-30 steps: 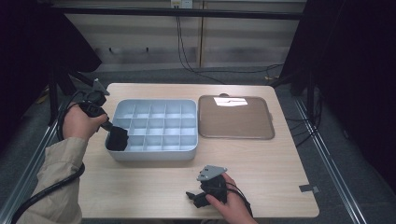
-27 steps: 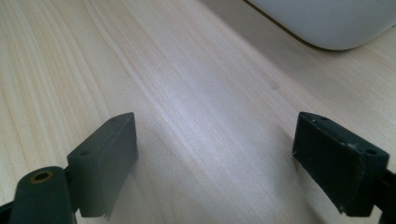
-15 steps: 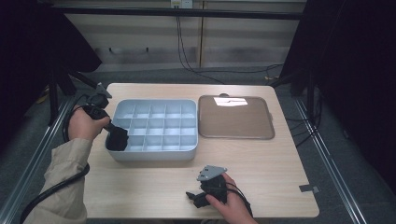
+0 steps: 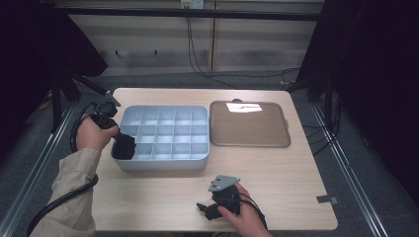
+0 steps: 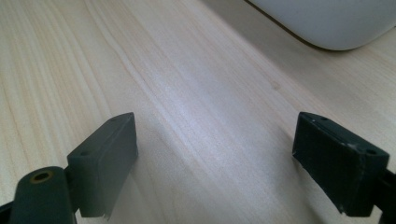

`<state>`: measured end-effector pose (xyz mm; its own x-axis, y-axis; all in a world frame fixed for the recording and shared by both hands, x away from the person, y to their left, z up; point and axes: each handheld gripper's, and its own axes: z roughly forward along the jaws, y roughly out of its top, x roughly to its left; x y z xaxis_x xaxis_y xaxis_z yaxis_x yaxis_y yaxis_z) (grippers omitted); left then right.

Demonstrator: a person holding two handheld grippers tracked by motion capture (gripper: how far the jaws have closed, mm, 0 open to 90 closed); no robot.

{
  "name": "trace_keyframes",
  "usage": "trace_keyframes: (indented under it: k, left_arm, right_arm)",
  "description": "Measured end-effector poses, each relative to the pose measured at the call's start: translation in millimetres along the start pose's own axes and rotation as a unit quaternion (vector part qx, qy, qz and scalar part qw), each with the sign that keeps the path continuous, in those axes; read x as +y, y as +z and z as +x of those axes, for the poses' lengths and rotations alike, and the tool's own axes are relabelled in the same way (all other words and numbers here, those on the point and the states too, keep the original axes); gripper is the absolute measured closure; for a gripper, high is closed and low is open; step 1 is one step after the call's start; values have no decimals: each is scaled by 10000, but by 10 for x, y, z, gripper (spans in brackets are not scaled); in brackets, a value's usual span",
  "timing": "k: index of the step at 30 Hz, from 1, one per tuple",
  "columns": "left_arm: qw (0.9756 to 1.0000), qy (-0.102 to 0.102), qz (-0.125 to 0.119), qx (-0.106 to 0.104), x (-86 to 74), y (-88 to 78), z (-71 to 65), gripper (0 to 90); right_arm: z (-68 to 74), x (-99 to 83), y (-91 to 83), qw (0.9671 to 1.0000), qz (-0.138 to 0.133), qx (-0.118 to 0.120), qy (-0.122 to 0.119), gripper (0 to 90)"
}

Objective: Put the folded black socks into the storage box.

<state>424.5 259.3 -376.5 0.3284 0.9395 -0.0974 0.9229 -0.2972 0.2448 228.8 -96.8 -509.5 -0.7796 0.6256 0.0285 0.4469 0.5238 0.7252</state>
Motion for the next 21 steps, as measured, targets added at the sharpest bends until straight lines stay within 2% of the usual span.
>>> trace_keyframes:
  k: [13, 21]
  left_arm:
    - [9999, 32, 121, 34, -49, 179, -14, 900]
    - [9998, 57, 214, 22, -70, 229, -25, 900]
  right_arm:
    - [7, 0, -1, 10000, 1, -22, 19, 137]
    - [8, 0, 1, 10000, -6, 5, 7, 137]
